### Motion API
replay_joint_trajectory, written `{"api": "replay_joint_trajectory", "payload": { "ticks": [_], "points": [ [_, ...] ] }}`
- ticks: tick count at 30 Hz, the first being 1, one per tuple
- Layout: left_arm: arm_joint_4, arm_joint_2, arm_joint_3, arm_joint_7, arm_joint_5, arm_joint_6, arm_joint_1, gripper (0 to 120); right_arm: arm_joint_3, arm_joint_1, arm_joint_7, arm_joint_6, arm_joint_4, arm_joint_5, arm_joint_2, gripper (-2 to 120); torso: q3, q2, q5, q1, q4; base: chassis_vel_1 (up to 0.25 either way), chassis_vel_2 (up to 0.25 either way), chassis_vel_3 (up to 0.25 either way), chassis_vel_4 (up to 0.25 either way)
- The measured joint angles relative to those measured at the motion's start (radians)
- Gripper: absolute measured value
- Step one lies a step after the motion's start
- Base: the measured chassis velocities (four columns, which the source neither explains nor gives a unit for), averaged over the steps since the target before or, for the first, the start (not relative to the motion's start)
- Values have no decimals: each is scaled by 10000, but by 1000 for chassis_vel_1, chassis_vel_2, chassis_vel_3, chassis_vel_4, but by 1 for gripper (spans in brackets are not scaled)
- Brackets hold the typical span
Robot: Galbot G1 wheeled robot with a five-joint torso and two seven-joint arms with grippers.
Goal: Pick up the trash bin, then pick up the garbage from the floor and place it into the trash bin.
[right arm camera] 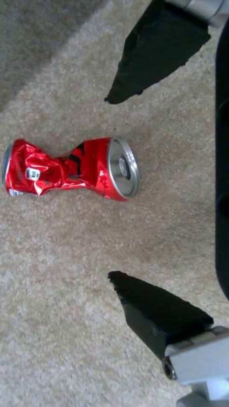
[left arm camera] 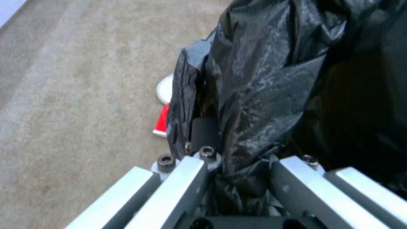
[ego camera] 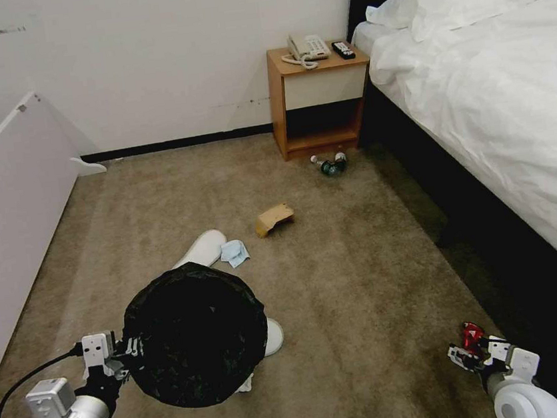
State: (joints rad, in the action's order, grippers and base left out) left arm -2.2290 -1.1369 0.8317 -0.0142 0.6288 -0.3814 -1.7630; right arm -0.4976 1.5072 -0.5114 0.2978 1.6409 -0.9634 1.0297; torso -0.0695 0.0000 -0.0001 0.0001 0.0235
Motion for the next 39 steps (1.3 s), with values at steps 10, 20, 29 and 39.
{"api": "replay_joint_trajectory", "payload": {
  "ticks": [10,20,29,39],
  "points": [
    [220,73,-39,20,56,13,91,0,434,-732,80,-83,-1057,46,50,100,0,0,0,0,0,0,0,0,0],
    [366,78,-55,32,57,43,83,0,815,-1354,199,-191,-1908,164,316,100,0,0,-1,0,0,0,0,0,0],
    [417,96,-43,32,69,51,81,0,1090,-1986,358,-294,-2567,274,658,100,0,0,1,0,-1,0,0,0,0],
    [519,-5,-42,52,58,84,145,0,1133,-2187,400,-385,-2697,301,585,100,0,0,0,0,-1,0,0,0,0]
  ]
}}
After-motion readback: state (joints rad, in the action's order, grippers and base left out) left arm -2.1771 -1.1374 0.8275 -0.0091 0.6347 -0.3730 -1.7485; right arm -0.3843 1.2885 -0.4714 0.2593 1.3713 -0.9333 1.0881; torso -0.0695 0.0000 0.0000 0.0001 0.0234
